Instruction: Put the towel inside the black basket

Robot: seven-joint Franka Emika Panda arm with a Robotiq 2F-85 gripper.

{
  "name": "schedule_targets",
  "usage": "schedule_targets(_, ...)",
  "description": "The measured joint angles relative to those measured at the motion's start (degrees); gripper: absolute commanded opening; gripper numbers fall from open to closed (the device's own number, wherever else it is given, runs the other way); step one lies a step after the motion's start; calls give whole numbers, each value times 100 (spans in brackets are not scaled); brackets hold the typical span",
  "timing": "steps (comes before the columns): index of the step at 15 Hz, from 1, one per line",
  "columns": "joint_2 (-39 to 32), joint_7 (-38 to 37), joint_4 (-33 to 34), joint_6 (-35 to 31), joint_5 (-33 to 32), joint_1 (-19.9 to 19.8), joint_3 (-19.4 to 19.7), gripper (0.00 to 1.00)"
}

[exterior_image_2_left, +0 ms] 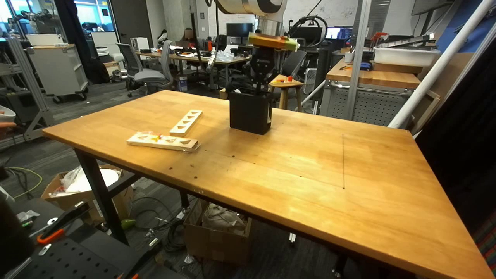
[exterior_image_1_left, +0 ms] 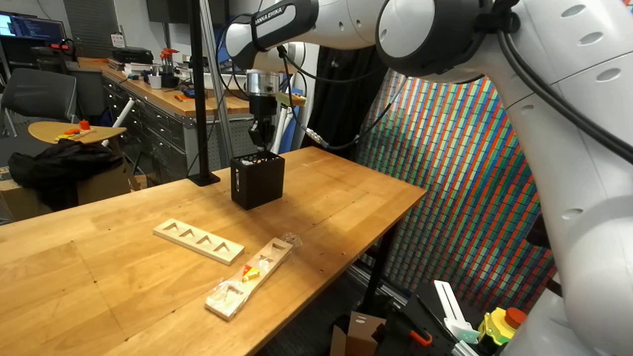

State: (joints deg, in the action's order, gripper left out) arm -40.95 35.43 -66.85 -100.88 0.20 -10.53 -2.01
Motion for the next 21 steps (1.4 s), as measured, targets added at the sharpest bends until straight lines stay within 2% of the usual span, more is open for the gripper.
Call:
schedule_targets(5, 145, -37, -10, 1, -12, 96, -1, 0)
schedule_targets(11, 251, -318, -154, -5, -134, 387, -4, 0)
schedule_targets(21, 639, -695, -816, -202, -158, 626, -24, 0)
